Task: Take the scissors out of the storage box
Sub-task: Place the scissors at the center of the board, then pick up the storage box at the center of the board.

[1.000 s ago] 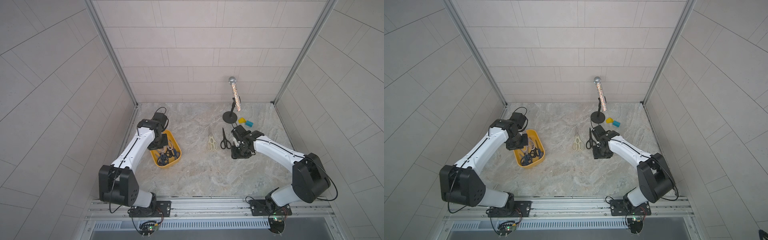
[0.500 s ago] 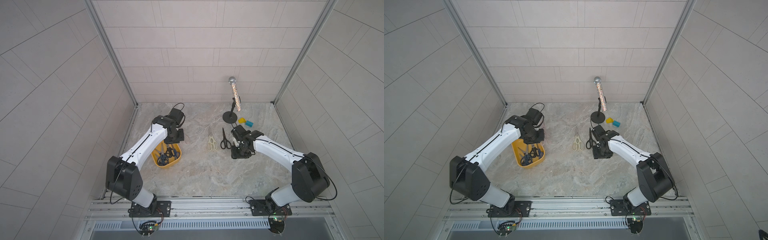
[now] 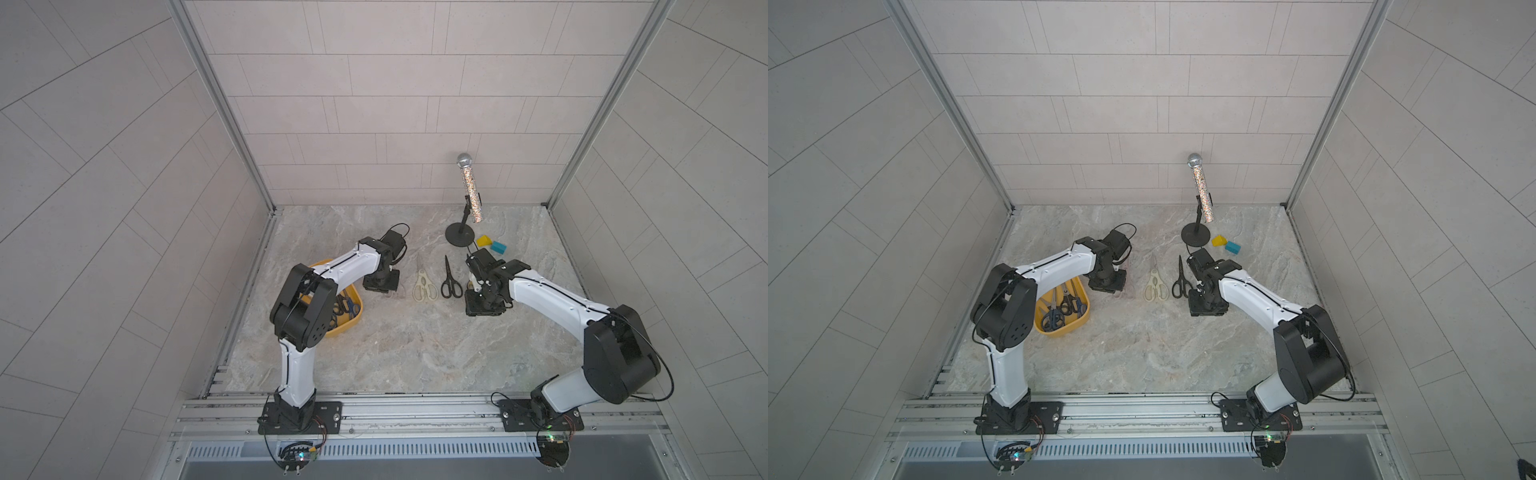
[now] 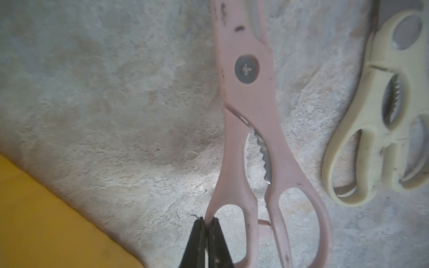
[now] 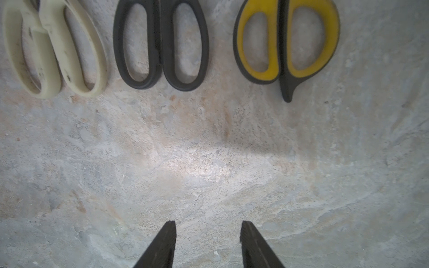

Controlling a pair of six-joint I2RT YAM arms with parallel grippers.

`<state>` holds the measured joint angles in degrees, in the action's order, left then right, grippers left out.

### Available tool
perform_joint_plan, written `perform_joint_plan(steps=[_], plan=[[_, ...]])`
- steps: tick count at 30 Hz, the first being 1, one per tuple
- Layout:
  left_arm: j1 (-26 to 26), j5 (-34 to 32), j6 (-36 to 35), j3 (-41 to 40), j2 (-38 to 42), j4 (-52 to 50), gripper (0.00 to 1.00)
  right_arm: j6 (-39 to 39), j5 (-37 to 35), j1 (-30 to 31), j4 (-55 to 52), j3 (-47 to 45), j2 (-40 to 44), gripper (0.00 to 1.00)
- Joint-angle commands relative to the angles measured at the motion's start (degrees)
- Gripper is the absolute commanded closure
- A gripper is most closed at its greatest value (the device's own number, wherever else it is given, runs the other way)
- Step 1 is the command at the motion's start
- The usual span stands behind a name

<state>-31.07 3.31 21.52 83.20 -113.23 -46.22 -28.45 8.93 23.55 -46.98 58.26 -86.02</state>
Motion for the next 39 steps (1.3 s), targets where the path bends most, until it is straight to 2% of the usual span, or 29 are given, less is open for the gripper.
perform_joint_plan(steps=[1,7,8,9,10,13,18,25,29,32,36,39], plan=[[-0.1,0.1,-1.4,0.3,-1.5,1.1,1.00,0.6,-0.7,-0.4,-1.7,-1.1,1.2,0.50],[-0.3,-1.3,-0.3,-1.3,-2.2,2.4,0.99,0.6,-0.6,-0.7,-1.7,-1.4,1.1,0.50],[-0.3,-1.3,-0.2,-1.4,-2.3,2.4,0.93,0.6,-0.5,-0.8,-1.7,-1.3,1.1,0.50],[-0.3,-1.2,-0.2,-1.3,-2.5,2.3,0.82,0.6,-0.4,-0.8,-1.7,-1.3,1.1,0.50],[-0.3,-1.1,0.0,-1.3,-2.6,2.0,0.75,0.6,-0.4,-0.8,-1.7,-1.3,1.1,0.50],[-0.3,-0.8,0.4,-0.8,-2.5,1.1,0.66,0.6,-0.4,-0.8,-1.7,-1.4,1.1,0.50],[-0.2,-1.8,1.5,1.1,1.6,-2.3,0.64,0.5,-0.3,-0.8,-1.5,-1.3,1.4,0.50],[2.4,-7.6,3.0,-1.8,16.9,-4.8,0.63,0.5,1.2,-0.7,-0.3,-0.8,1.0,0.50],[8.1,-9.5,5.2,-8.5,26.4,-3.8,0.64,0.6,2.3,-0.7,0.4,-0.4,0.3,0.50],[16.0,-8.1,7.6,-14.3,32.3,-3.5,0.64,0.9,3.3,-0.6,1.0,-0.3,-0.3,0.50],[29.3,-1.6,9.3,-22.5,37.5,-2.1,0.64,1.8,4.8,-0.1,2.0,-0.3,-0.6,0.48],[35.2,-1.3,9.0,-25.7,39.1,-1.8,0.65,2.6,5.4,0.0,2.2,0.1,-1.0,0.46]])
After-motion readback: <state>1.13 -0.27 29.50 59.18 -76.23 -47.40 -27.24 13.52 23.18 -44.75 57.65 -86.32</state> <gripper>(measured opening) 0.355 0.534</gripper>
